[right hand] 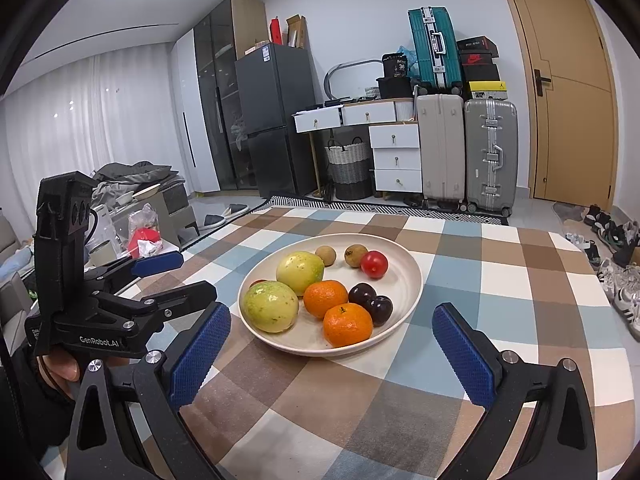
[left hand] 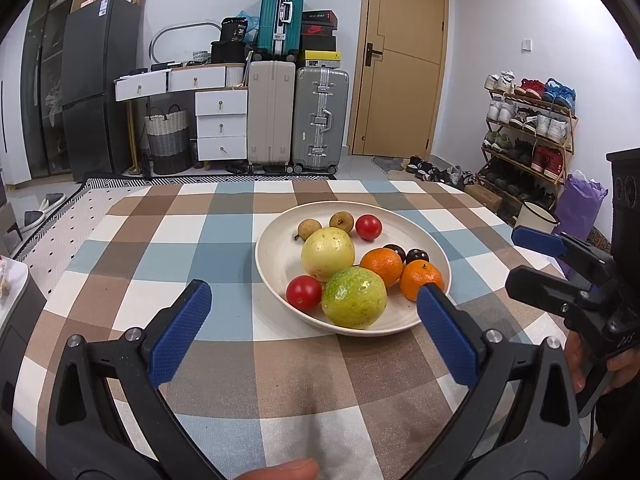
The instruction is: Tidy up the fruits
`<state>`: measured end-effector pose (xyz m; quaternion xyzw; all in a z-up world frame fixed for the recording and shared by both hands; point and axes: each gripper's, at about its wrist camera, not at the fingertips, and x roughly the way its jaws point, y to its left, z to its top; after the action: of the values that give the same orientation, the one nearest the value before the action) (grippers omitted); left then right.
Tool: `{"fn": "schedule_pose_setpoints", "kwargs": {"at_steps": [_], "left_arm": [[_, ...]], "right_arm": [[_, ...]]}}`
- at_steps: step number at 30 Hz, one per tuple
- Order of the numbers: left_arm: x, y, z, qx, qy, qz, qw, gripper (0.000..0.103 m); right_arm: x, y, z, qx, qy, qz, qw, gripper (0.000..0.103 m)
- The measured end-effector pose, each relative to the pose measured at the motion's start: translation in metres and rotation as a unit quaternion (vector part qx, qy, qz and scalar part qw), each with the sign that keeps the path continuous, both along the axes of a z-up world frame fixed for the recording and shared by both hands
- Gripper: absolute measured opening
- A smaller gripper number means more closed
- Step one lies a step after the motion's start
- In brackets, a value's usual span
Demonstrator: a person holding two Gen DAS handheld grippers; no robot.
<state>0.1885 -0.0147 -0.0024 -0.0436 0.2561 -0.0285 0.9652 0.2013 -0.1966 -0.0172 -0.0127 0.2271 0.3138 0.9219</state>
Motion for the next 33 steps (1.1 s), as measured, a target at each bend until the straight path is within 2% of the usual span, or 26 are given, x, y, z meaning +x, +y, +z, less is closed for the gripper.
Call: {"fn": "schedule_pose_setpoints", "kwargs": {"at_steps": [33], "left_arm": [[0.0008,-0.0013,-0.0004,0.002,0.000,-0.001,1.0000,0.102]], "right_arm": [[-0.0001,0.0002,0.0002,0.000,0.001,-0.001,1.000,0.103]]}}
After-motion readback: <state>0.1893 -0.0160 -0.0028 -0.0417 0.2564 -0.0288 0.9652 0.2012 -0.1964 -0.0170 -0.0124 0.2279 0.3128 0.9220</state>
